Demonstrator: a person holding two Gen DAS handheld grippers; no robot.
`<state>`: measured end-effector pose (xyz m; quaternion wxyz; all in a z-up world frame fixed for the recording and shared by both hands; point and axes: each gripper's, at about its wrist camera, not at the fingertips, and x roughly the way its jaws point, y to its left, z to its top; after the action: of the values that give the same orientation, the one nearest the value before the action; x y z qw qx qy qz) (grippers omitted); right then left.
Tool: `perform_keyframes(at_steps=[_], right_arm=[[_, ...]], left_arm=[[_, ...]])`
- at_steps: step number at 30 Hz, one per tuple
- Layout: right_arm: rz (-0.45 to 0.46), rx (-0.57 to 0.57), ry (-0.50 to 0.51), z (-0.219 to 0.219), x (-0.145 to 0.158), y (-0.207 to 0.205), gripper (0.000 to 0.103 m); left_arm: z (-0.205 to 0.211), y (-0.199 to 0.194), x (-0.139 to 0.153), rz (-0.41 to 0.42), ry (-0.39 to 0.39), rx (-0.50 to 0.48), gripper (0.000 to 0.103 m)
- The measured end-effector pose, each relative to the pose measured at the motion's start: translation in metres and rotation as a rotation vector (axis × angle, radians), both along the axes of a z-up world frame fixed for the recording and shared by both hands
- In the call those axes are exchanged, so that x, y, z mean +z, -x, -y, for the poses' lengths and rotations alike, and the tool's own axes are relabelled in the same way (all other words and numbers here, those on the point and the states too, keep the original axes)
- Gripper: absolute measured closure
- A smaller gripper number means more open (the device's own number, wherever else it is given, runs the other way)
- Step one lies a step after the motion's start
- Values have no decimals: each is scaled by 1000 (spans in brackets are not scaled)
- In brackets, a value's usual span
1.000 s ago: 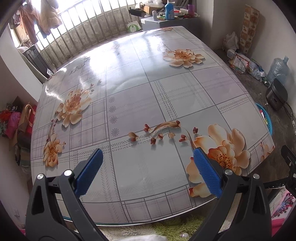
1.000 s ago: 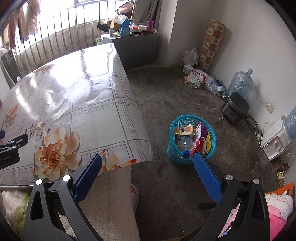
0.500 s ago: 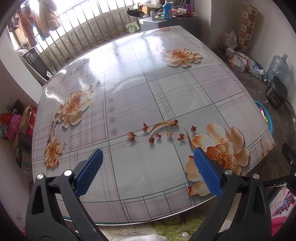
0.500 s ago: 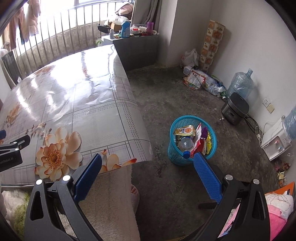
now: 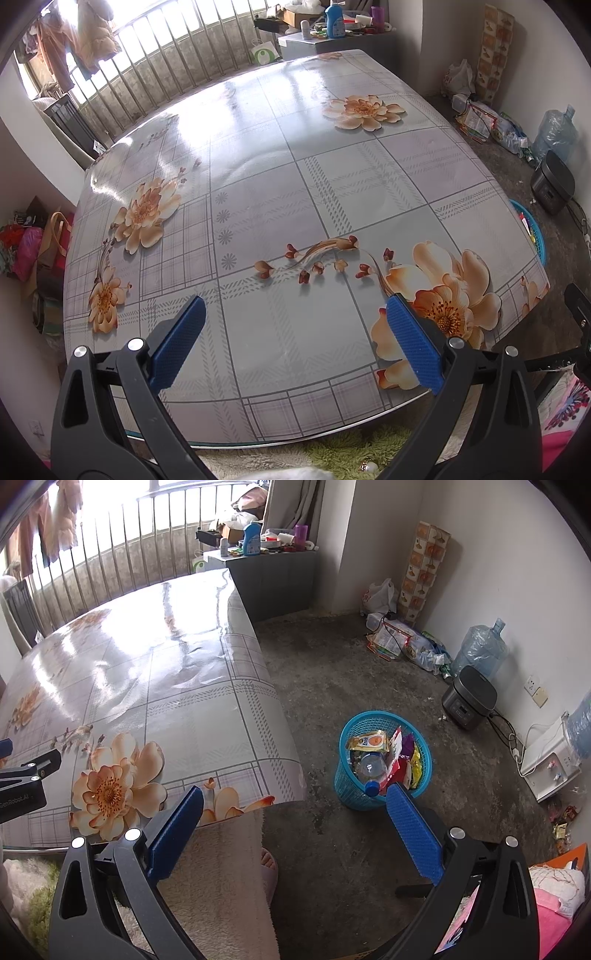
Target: Collect trash
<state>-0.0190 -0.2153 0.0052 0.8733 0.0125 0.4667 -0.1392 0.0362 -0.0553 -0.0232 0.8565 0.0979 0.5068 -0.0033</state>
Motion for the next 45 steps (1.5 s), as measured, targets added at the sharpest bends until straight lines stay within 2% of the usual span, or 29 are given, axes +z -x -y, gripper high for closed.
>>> perform_keyframes(at_steps=[45], right_arm=[[8, 6, 4, -4, 6, -4, 7]], left_arm=[[-1, 0, -1, -1, 1, -3, 9]])
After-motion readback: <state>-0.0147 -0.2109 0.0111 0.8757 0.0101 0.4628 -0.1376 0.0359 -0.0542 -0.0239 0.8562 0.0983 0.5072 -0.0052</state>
